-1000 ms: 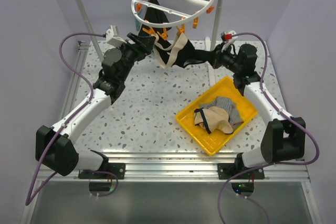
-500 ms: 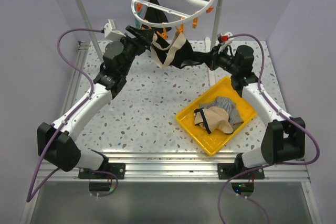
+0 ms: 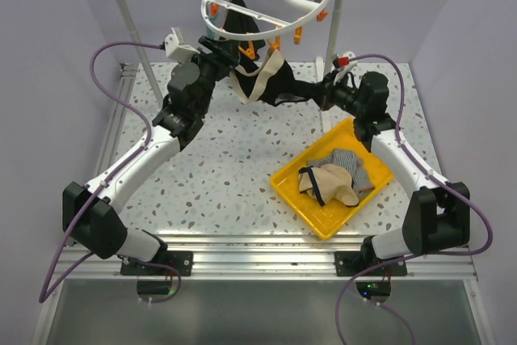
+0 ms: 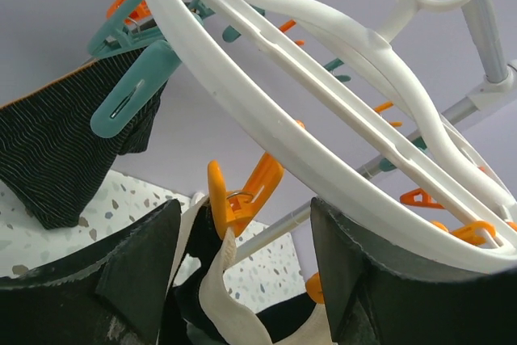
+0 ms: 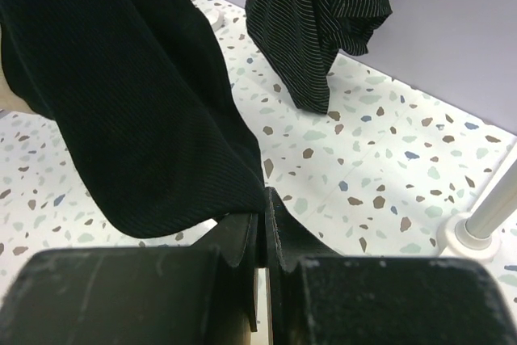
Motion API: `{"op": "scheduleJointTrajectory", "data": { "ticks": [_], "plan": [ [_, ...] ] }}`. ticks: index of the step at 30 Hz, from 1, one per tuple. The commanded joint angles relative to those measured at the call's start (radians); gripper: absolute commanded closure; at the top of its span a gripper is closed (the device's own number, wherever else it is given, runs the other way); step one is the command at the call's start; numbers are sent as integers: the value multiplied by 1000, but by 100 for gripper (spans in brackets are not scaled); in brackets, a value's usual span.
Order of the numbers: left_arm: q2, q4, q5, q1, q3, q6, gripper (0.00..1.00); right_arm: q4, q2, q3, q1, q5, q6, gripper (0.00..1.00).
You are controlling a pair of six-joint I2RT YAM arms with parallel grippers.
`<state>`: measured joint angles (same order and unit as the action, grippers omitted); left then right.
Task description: Remove the underwear clipped to the hanger
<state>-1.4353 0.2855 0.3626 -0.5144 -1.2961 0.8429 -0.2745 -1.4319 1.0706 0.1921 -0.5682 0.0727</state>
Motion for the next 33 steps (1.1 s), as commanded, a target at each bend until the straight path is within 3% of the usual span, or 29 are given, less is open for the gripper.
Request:
{"op": "scheduleJointTrajectory", "data": {
  "ticks": [1, 9, 14, 18, 19, 25, 28, 29, 30, 32, 33],
  "plan": [
    [-11, 121, 93, -10, -25, -83, 31, -54, 44, -12, 10, 1, 21, 100],
    [-48, 167, 139, -12, -39, -153, 33, -55, 50, -15, 17, 1, 26, 100],
    [-60, 205, 167, -13, -46, -179, 41, -55, 51, -23, 21, -1, 29, 100],
    [-70, 227, 164, -13, -55, -195, 57, -57, 51, -26, 24, -1, 29, 100],
    [-73, 230, 157, -13, -57, -197, 67, -57, 51, -26, 24, -1, 29, 100],
    [-65, 242, 134, -13, -45, -202, 100, -58, 53, -28, 26, 1, 27, 100],
    [-53, 241, 119, -12, -32, -199, 100, -60, 51, -28, 26, 2, 27, 100],
    [-50, 227, 118, -13, -31, -196, 93, -60, 51, -28, 24, 1, 27, 100],
    [-45, 216, 111, -13, -28, -191, 73, -61, 50, -26, 26, 1, 29, 100],
    [-27, 183, 113, -12, -16, -177, 50, -58, 50, -26, 26, -1, 26, 100],
    [-7, 170, 114, -13, -9, -174, 45, -60, 47, -26, 26, -1, 21, 100]
  ]
}}
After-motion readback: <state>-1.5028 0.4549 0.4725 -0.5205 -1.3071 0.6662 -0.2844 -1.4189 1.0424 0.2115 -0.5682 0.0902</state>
